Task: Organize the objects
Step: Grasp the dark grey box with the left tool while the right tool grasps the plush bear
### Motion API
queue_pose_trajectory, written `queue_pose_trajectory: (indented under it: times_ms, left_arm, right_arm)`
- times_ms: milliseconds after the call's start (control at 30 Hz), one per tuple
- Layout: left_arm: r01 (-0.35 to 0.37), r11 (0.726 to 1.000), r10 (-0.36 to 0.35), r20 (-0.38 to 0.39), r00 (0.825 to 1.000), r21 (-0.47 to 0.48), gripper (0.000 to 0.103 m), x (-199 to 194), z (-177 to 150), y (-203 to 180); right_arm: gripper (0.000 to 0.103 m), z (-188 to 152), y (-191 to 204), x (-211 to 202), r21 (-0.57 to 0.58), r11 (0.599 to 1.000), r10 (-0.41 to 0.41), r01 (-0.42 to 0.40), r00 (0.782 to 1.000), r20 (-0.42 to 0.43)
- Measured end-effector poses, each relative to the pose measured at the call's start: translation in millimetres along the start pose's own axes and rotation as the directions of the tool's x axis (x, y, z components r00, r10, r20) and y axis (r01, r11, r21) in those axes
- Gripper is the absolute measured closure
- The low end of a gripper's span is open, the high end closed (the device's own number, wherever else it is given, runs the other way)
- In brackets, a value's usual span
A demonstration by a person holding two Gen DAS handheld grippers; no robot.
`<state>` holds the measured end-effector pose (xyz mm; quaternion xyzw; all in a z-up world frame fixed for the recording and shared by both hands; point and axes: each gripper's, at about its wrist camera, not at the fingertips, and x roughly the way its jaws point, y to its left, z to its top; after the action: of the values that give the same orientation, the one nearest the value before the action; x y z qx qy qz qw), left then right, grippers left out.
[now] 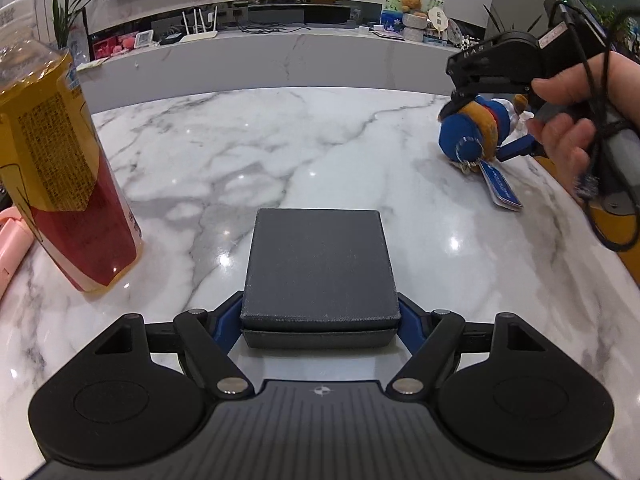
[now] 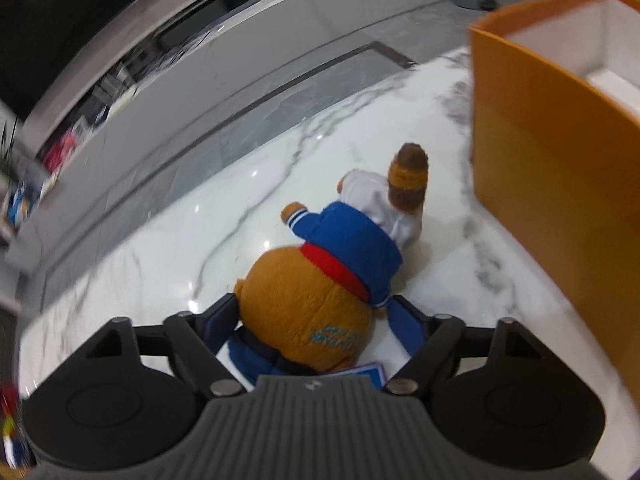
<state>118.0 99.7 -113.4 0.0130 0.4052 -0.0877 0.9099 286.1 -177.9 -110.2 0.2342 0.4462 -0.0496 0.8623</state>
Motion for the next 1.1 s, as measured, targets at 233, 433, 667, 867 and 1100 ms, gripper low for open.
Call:
queue_pose_trajectory:
  times_ms: [233, 433, 667, 867, 1100]
  left_arm:
    - [-0.003, 1.0, 0.003, -0.01, 1.0, -0.01, 0.015, -9.1, -8.3, 8.2]
    - [0.0, 1.0, 0.0, -0.024, 1.0, -0.013, 0.015, -24.5, -23.8, 4.9]
    - [0.0, 1.0, 0.0, -0.035, 0.999, -0.007, 0.015, -42.4, -42.0, -7.9]
    - [-0.021, 1.0, 0.02, -0.04, 0.999, -0.016, 0.014, -52.6, -53.0, -15.3]
    - [-0.041, 0.998, 0.038, -0.048, 0.998, -0.055, 0.013, -48.7, -45.0, -13.3]
  right_arm:
    - [0.04, -8.2, 4.6, -16.7, -0.174, 0.978, 0.075, -0.118, 0.968, -0.239]
    - [0.04, -48.2, 14.1, -47.3, -0.465, 0.871, -0.008, -0.157, 0.943, -0.334]
    - [0.039, -94.6, 4.0, -82.5, -0.609, 0.769, -0.044, -0.195, 0.934, -0.355]
    - [0.036, -116.7, -4.6, -101.0, -0.625, 0.751, -0.042, -0.212, 0.93, -0.366]
    - [0.026, -116.8, 2.7, -107.3, -0.636, 0.746, -0.036, -0.199, 0.941, -0.337]
